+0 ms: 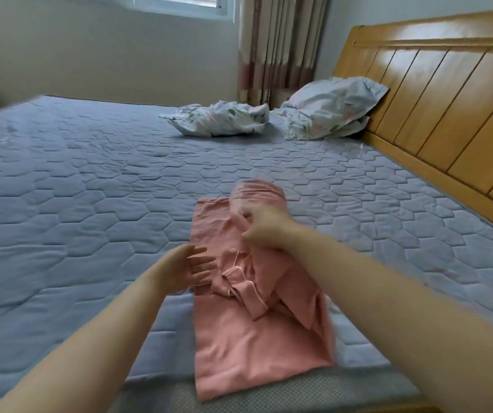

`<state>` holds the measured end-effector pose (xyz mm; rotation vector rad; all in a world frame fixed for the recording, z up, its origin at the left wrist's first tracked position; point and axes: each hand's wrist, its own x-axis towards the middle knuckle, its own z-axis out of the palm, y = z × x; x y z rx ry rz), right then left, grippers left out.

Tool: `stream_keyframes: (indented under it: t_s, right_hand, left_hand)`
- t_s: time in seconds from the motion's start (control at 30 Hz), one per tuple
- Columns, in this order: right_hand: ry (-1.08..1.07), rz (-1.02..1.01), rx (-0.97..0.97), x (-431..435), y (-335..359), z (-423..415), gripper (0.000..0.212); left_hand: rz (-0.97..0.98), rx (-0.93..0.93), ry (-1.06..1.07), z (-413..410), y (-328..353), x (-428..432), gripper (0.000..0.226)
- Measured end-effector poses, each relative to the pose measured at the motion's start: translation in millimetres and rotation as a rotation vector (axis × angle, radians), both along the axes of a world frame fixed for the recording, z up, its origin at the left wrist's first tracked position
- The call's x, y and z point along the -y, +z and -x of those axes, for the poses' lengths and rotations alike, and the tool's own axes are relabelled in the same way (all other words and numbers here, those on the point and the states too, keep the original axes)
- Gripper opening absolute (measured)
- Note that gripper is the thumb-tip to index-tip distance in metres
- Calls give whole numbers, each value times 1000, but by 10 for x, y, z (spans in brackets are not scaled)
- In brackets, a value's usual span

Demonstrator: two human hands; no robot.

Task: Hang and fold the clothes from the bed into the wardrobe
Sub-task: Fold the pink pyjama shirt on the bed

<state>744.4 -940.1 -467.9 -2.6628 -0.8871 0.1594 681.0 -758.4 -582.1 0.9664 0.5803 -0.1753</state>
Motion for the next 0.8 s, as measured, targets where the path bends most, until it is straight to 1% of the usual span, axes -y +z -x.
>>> stream_keyframes:
  t_s: [0.03,0.07,0.1,0.13,0.2,0.27,0.3,0.37,0.43,0.47,0.5,0.57,0.6,0.63,0.67,0.7,0.77,0.8]
  right_hand:
    - [56,-24,-132,-133,-48,112,20]
    - [87,-43,-307,-213,-99,199,35]
    - [96,-37,-435,-243,-148,254,43]
    - [99,-7,-471,-228,-181,282,42]
    - [110,97,-401,-130,-238,302,38]
    - [182,215,-304,10,-325,349,43]
    - [242,262,-298,83,-390,389,47]
    - [342,372,-353,214,-552,529,54]
    - [387,475,-308,299,-746,627,55]
    - [392,473,-256,316,-844,642,49]
    - [378,397,-202,316,-916,642,41]
    - [283,144,-55,268,-981,559,29]
    - [229,55,53,235,-996,488,29]
    - [175,24,148,204,-1013,409,33]
    - [132,48,197,186,-1045,326,39]
    - [110,118,184,178,-1088,246,44]
    - [120,278,55,165,-1195,117,50]
    - [129,308,11,151,-1244,69,51]
  left_hand:
    - [26,-6,26,62,-17,-49,32]
    - [42,-13,23,126,-33,-91,40]
    - [34,-27,-3,180,-57,-116,45]
    - [2,-47,-35,229,-72,-130,47]
    - [-88,-63,-94,274,-99,-133,41]
    - [-191,-65,-170,269,-102,-96,33]
    - [-258,-63,-208,252,-102,-65,32]
    - [-400,-62,-245,220,-107,13,35]
    - [-531,-67,-228,220,-120,90,35]
    - [-574,-70,-208,222,-131,111,33]
    - [-598,-67,-184,220,-147,116,32]
    - [-623,-53,-130,201,-186,101,30]
    - [-660,-44,-110,184,-211,84,30]
    - [-732,-33,-97,162,-234,67,32]
    - [-831,-23,-91,139,-251,50,37]
    - [-956,-18,-88,117,-263,35,45]
    - [-1235,-1,-71,75,-278,22,57]
    - [-1353,38,-56,54,-285,22,60]
